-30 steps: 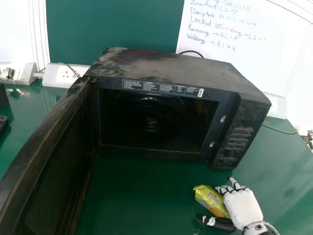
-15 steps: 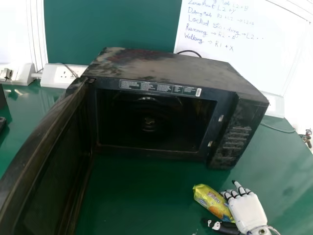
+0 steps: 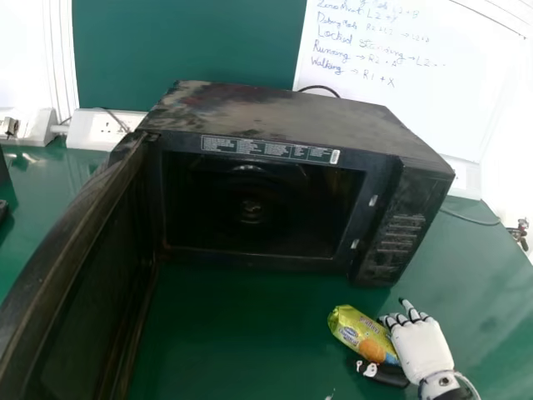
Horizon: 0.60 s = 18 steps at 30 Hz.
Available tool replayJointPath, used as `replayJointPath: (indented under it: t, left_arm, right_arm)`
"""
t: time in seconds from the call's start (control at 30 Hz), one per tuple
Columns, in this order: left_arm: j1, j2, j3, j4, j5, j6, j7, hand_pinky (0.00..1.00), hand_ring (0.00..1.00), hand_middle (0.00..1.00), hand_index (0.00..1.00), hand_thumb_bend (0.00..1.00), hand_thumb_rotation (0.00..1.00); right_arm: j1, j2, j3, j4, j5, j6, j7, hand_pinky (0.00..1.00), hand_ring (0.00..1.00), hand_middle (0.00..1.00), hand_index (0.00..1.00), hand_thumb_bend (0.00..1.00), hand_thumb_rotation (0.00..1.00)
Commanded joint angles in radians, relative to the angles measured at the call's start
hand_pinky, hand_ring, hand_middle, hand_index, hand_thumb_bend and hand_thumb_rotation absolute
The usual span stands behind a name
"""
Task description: Put biscuit inside oven
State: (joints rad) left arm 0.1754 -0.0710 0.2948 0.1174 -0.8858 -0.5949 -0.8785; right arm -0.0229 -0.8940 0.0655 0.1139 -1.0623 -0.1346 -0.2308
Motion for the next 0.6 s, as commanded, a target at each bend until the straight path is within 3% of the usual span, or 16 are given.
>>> replayJointPath:
  t: [0.0,0.33,0.47,0.57]
  left_arm:
    - [0.042,-0.093,-0.022,-0.012,-0.011,0.009,-0.008,0.91,0.93,0.96,0.90,0.95,0.61]
    - [0.063,-0.101,-0.035,-0.032,-0.001,-0.007,0.008,0.90,0.93,0.96,0.90,0.96,0.61]
    - [0.071,-0.098,-0.042,-0.041,0.004,-0.009,0.015,0.90,0.93,0.96,0.90,0.96,0.62]
    - [0.073,-0.097,-0.044,-0.041,0.003,-0.014,0.016,0.90,0.93,0.96,0.90,0.95,0.62]
  right_arm:
    - [-0.010,0.012,0.030,0.042,-0.012,0.014,-0.010,0.70,0.75,0.81,0.80,0.98,0.33]
    - [-0.063,0.010,0.082,0.103,0.009,0.010,-0.039,0.65,0.74,0.79,0.79,0.98,0.28]
    - [-0.075,0.009,0.100,0.114,-0.008,0.016,-0.065,0.46,0.68,0.75,0.75,0.97,0.23]
    - [-0.085,0.008,0.112,0.129,-0.016,0.009,-0.105,0.32,0.49,0.65,0.68,0.91,0.17]
